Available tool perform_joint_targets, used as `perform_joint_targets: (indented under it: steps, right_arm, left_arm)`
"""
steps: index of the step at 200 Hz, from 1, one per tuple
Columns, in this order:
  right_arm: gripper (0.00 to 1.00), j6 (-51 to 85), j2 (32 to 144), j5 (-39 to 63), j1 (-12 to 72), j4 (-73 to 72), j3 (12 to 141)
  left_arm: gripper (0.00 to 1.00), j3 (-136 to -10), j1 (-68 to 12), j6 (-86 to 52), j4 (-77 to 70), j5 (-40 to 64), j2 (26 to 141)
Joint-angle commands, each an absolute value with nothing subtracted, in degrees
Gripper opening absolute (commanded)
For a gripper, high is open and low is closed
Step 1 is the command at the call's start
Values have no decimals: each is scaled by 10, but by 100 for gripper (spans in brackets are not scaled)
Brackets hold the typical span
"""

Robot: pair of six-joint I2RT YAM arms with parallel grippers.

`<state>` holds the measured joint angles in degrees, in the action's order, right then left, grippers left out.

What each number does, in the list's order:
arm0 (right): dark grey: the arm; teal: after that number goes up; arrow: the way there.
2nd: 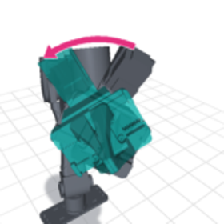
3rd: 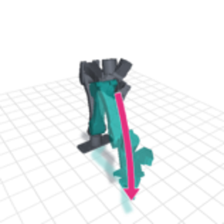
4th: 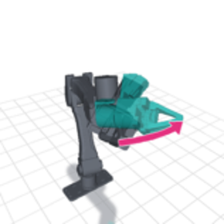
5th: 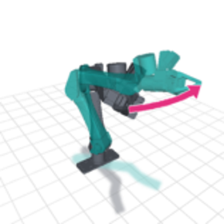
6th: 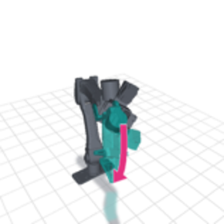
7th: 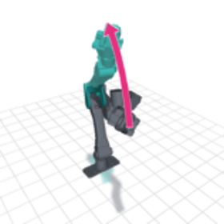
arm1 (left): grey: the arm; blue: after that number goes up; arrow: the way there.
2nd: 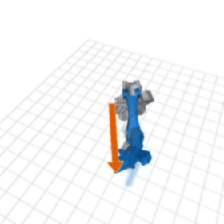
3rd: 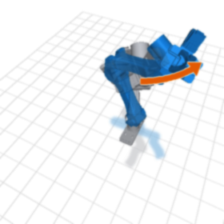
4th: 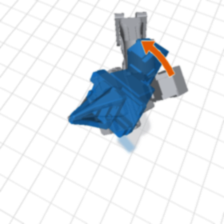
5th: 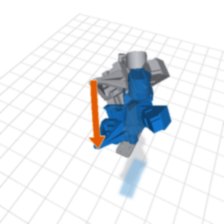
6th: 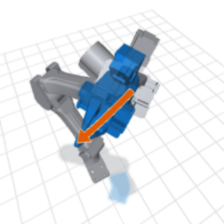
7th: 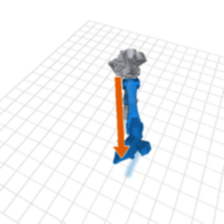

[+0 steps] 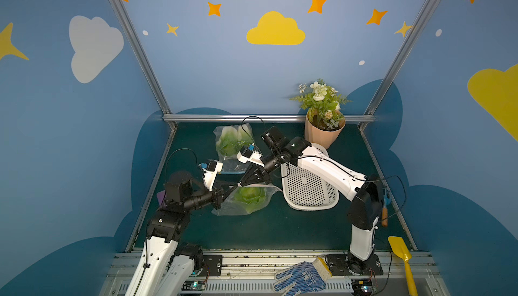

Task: Open the zip-top bag and take out the chinese cabbages
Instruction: Unzip the zipper on the zipper food storage bag.

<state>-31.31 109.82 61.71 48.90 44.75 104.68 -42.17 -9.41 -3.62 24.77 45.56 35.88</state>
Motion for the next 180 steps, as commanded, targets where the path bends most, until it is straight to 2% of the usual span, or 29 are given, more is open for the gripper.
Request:
perform_joint_targets:
  steps: [1,180]
  right_arm:
    - [0,-314,1105,618,484,472,1057]
    - [0,-274,1054,570,454,406,962]
  left_arm:
    - [5,-417,-92,-29,245,417,348]
    - [5,-412,-91,-18,271,321,316]
